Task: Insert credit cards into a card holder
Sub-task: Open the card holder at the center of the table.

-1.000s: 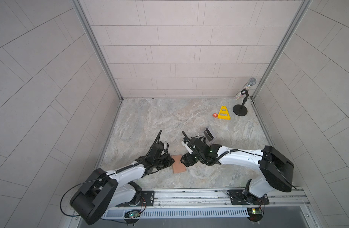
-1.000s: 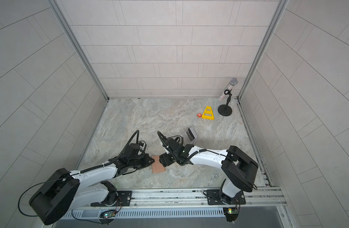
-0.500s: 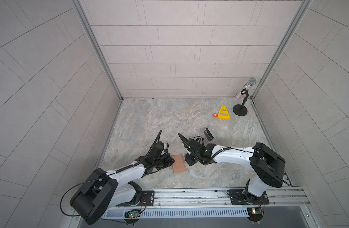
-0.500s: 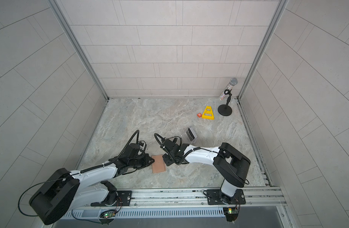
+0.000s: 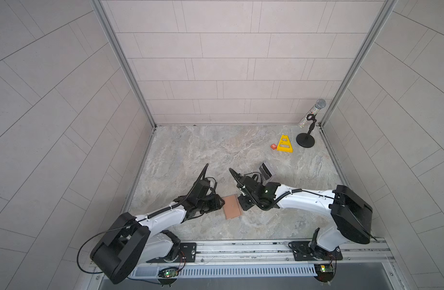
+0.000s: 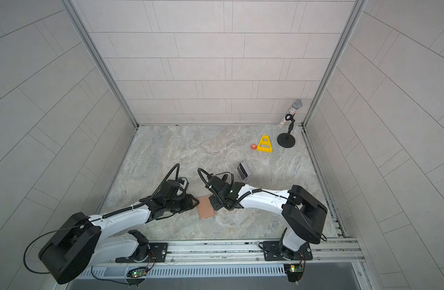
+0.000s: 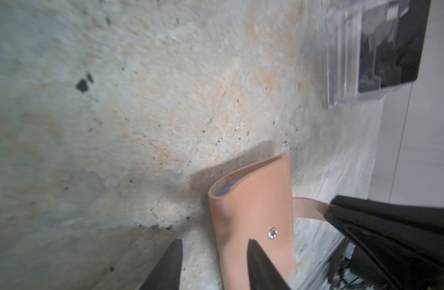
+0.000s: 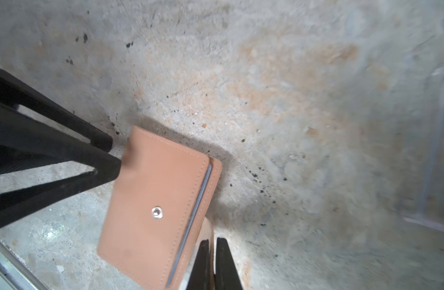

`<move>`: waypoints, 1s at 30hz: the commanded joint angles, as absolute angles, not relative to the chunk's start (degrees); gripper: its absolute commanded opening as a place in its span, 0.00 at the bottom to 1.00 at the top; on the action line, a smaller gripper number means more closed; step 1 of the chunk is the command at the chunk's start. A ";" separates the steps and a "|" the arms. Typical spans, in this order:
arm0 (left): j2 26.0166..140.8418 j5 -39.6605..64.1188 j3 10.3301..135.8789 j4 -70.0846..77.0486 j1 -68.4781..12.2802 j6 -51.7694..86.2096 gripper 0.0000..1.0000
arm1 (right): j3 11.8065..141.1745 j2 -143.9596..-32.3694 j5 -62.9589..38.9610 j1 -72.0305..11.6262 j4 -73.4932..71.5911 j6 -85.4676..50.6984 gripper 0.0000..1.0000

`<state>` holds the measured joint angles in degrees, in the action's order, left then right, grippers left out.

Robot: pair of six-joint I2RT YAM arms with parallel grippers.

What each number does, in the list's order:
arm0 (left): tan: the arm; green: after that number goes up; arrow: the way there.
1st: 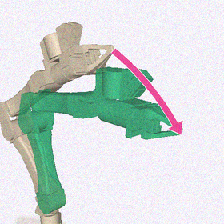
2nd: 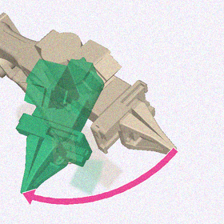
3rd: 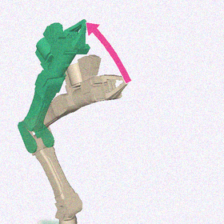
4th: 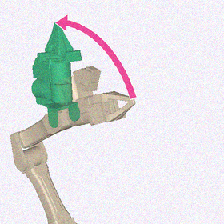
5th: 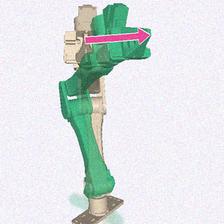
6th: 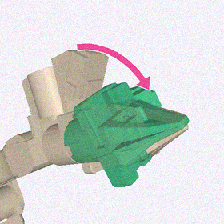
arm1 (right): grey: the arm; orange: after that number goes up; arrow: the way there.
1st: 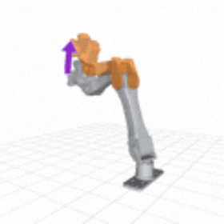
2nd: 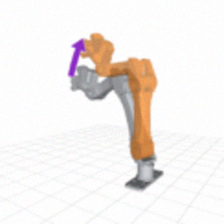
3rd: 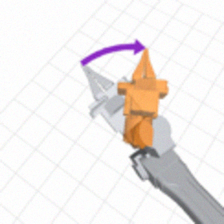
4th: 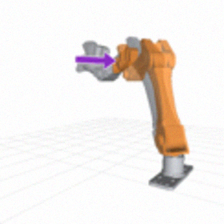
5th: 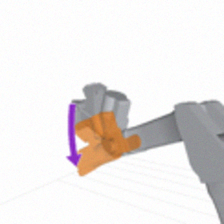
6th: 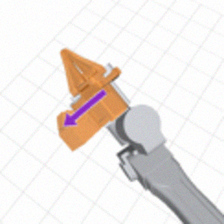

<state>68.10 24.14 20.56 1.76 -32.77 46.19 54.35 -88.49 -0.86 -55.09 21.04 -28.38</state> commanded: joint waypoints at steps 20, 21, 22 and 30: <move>64.84 27.69 20.65 7.65 -32.78 46.49 0.75 | 54.14 -77.67 0.18 -54.51 20.22 -26.61 0.00; 65.56 27.76 20.58 8.16 -32.76 46.49 0.75 | 54.13 -77.88 0.24 -54.36 20.21 -26.72 0.00; 66.30 27.72 20.57 8.55 -32.73 46.58 0.75 | 54.05 -78.01 0.41 -54.27 20.21 -26.95 0.00; 73.42 29.24 20.30 15.77 -32.77 49.83 0.75 | 52.55 -77.88 -1.45 -51.58 18.85 -31.04 0.00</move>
